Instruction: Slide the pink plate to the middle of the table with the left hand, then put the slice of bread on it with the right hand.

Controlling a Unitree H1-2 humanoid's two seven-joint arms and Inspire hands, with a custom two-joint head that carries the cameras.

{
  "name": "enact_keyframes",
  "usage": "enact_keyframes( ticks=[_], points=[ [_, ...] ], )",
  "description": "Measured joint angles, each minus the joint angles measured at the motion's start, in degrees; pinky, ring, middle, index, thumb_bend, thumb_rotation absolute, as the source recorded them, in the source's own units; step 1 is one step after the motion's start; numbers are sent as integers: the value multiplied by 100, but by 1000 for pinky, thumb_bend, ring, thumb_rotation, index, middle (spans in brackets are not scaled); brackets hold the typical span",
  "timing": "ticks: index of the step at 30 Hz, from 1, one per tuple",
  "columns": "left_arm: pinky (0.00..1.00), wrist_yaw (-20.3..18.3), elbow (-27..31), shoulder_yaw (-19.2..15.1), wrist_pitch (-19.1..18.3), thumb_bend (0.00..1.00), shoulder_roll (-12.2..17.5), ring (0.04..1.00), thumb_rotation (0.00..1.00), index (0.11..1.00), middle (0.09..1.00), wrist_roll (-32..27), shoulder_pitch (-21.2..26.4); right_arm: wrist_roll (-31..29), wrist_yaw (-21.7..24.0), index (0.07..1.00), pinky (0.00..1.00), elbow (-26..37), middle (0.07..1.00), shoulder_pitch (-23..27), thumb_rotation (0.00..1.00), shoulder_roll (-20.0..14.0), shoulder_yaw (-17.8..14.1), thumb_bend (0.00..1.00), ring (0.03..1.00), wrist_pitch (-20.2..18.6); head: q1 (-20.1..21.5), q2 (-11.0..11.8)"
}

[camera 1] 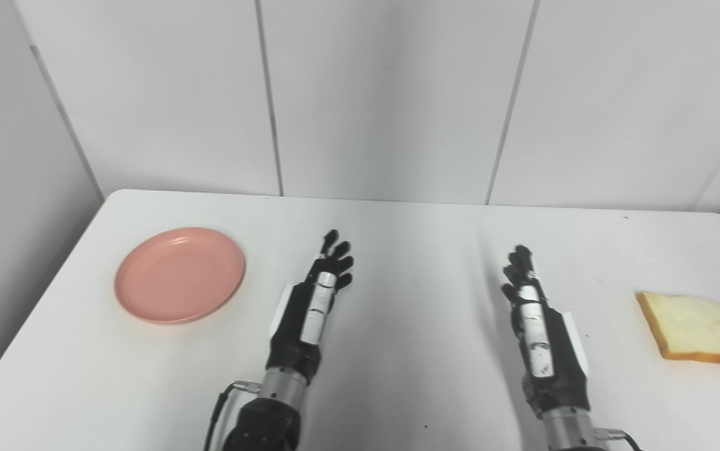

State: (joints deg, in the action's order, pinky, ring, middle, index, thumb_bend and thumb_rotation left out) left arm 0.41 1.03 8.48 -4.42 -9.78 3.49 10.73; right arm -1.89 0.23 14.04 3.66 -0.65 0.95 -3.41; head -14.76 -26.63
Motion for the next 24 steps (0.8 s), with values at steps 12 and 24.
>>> enact_keyframes(
  ticks=[12, 24],
  points=[
    [877, 181, -411, 126, 226, 631, -43, 894, 1000, 914, 904, 286, 79, -186, 108, 1000, 1000, 0, 1000, 31, 1000, -122, -85, 474, 1000, 21, -344, 79],
    [871, 213, -513, 134, 276, 676, -52, 887, 1000, 909, 900, 277, 154, -158, 107, 1000, 1000, 56, 1000, 40, 1000, -129, -83, 435, 1000, 18, -423, 70]
  ],
)
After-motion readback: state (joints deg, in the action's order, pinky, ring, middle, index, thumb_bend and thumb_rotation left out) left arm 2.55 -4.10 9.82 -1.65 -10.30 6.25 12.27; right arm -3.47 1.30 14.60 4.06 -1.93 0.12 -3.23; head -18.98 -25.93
